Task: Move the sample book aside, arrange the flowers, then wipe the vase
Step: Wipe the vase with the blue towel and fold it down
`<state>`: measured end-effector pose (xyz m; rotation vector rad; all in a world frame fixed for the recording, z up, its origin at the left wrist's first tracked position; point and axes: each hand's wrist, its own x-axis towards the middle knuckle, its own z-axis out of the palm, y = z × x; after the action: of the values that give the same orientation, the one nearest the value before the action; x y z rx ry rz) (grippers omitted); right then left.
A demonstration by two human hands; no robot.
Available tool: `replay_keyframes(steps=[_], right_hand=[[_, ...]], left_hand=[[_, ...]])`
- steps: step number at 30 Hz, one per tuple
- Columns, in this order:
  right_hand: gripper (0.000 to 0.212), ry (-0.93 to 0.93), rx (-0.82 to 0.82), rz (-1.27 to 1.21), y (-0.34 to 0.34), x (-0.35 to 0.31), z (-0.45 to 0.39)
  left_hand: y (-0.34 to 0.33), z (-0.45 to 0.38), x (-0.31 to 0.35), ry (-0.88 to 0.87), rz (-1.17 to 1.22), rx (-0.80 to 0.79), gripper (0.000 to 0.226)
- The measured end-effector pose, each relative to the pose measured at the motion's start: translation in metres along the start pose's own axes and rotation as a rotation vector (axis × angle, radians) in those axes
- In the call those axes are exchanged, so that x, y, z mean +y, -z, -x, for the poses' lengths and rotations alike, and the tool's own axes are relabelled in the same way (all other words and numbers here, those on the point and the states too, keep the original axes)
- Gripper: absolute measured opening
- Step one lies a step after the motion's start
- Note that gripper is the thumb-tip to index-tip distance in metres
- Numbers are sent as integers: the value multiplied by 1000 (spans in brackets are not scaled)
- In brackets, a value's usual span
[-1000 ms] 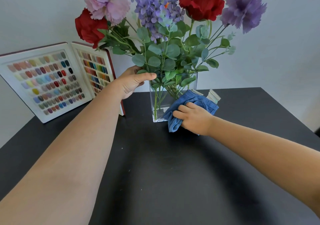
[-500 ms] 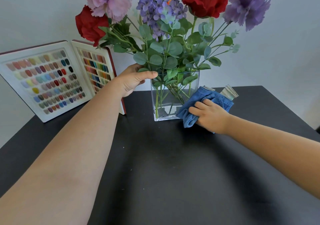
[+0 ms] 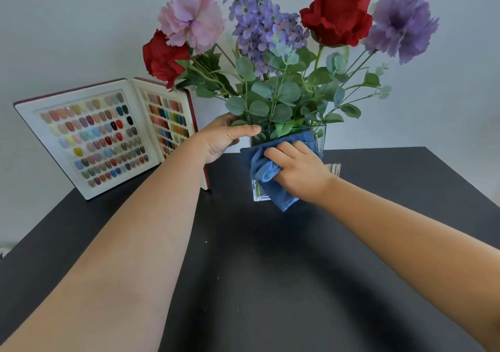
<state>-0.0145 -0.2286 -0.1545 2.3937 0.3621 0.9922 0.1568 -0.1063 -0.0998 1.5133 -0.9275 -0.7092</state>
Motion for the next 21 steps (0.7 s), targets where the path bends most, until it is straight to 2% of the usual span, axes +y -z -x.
replay_keyframes(steps=[3, 7, 9, 15, 18, 21], right_hand=[[13, -246, 167, -38, 7, 13, 5], [42, -406, 156, -34, 14, 15, 33], [47, -457, 139, -58, 16, 9, 38], [23, -413, 112, -51, 3, -9, 4], [26, -414, 111, -51, 2, -11, -1], [41, -484, 157, -116, 9, 4, 21]], left_hand=[[1, -1, -1, 6, -3, -4, 46], [1, -1, -2, 14, -5, -3, 42], [2, -1, -2, 13, -4, 2, 40], [0, -1, -3, 7, 13, 20, 39], [1, -1, -2, 4, 4, 18, 39], [1, -1, -1, 13, -12, 5, 38]])
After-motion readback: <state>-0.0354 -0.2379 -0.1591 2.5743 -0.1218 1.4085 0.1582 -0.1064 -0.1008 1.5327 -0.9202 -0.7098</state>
